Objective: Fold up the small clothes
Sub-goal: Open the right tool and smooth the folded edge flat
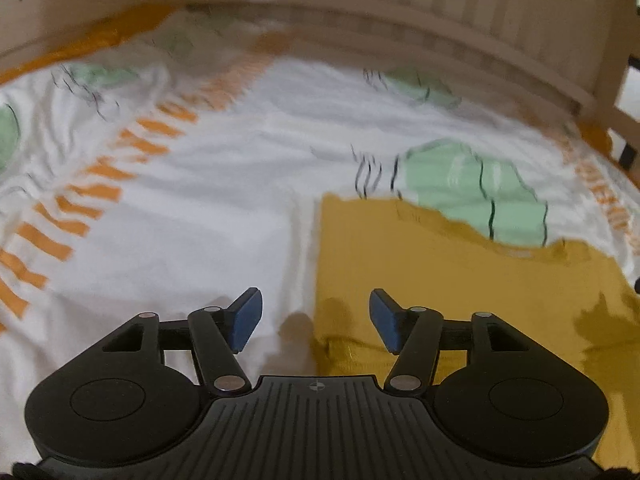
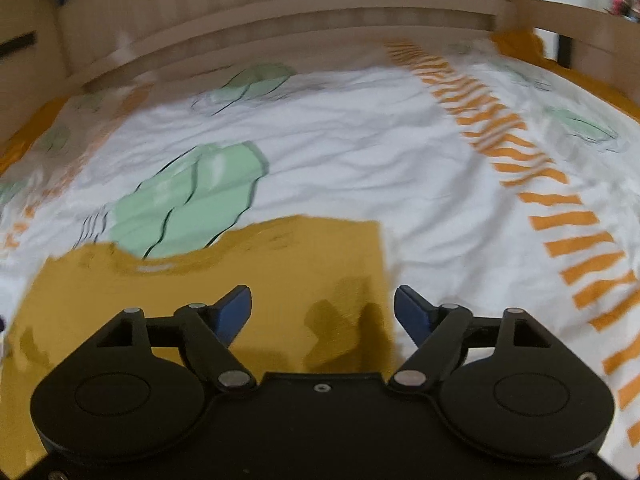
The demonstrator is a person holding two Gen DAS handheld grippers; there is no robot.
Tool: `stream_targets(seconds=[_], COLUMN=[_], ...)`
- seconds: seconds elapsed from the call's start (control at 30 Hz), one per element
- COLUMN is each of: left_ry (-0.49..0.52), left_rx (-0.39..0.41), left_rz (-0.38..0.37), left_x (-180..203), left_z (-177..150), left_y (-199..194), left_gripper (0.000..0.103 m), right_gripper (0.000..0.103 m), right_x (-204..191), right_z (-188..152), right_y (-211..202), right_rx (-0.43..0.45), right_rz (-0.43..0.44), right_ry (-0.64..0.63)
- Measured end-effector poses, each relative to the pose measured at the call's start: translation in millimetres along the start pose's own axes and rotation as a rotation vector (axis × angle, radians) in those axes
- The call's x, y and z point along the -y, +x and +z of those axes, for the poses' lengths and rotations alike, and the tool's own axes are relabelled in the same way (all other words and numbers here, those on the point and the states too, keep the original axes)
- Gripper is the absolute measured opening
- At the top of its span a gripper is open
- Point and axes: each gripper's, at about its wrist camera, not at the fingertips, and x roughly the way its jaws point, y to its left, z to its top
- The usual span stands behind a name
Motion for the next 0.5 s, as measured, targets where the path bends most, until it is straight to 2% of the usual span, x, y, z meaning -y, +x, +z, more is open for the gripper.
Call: stream_targets(seconds=[0.1,0.2,0.3,0.43,0.5], left_ry=[-0.009,-0.065,-0.077,-0.050,-0.045], left_rx=[-0.039,-0.071,-0.076,-0.079,-0.079], left_rz=[0.014,0.018,0.006,0.008,-0.001], left_x=[-4,-20,-28,-25,-25], left_z=[-5,-8,-9,-10,-10], left_y=[12,17,17,18,19], left_gripper=[0.058,0.060,0.063,0.065,0.067], right_gripper=[0.081,0.082,0.091,0.092,0.101], right_x=[-5,1,11,19,16], right_z=[-7,-14,-21,-24,-26], right_y=[9,18,25,24,25], right_rx=[-0.039,-0.086,-0.132,-0.143,-0.144], right_rz=[0.011,-0.009,-0.029,-0.008,-0.005], right_ry=[-0.021,-0.010,0.031,0.076,0.059])
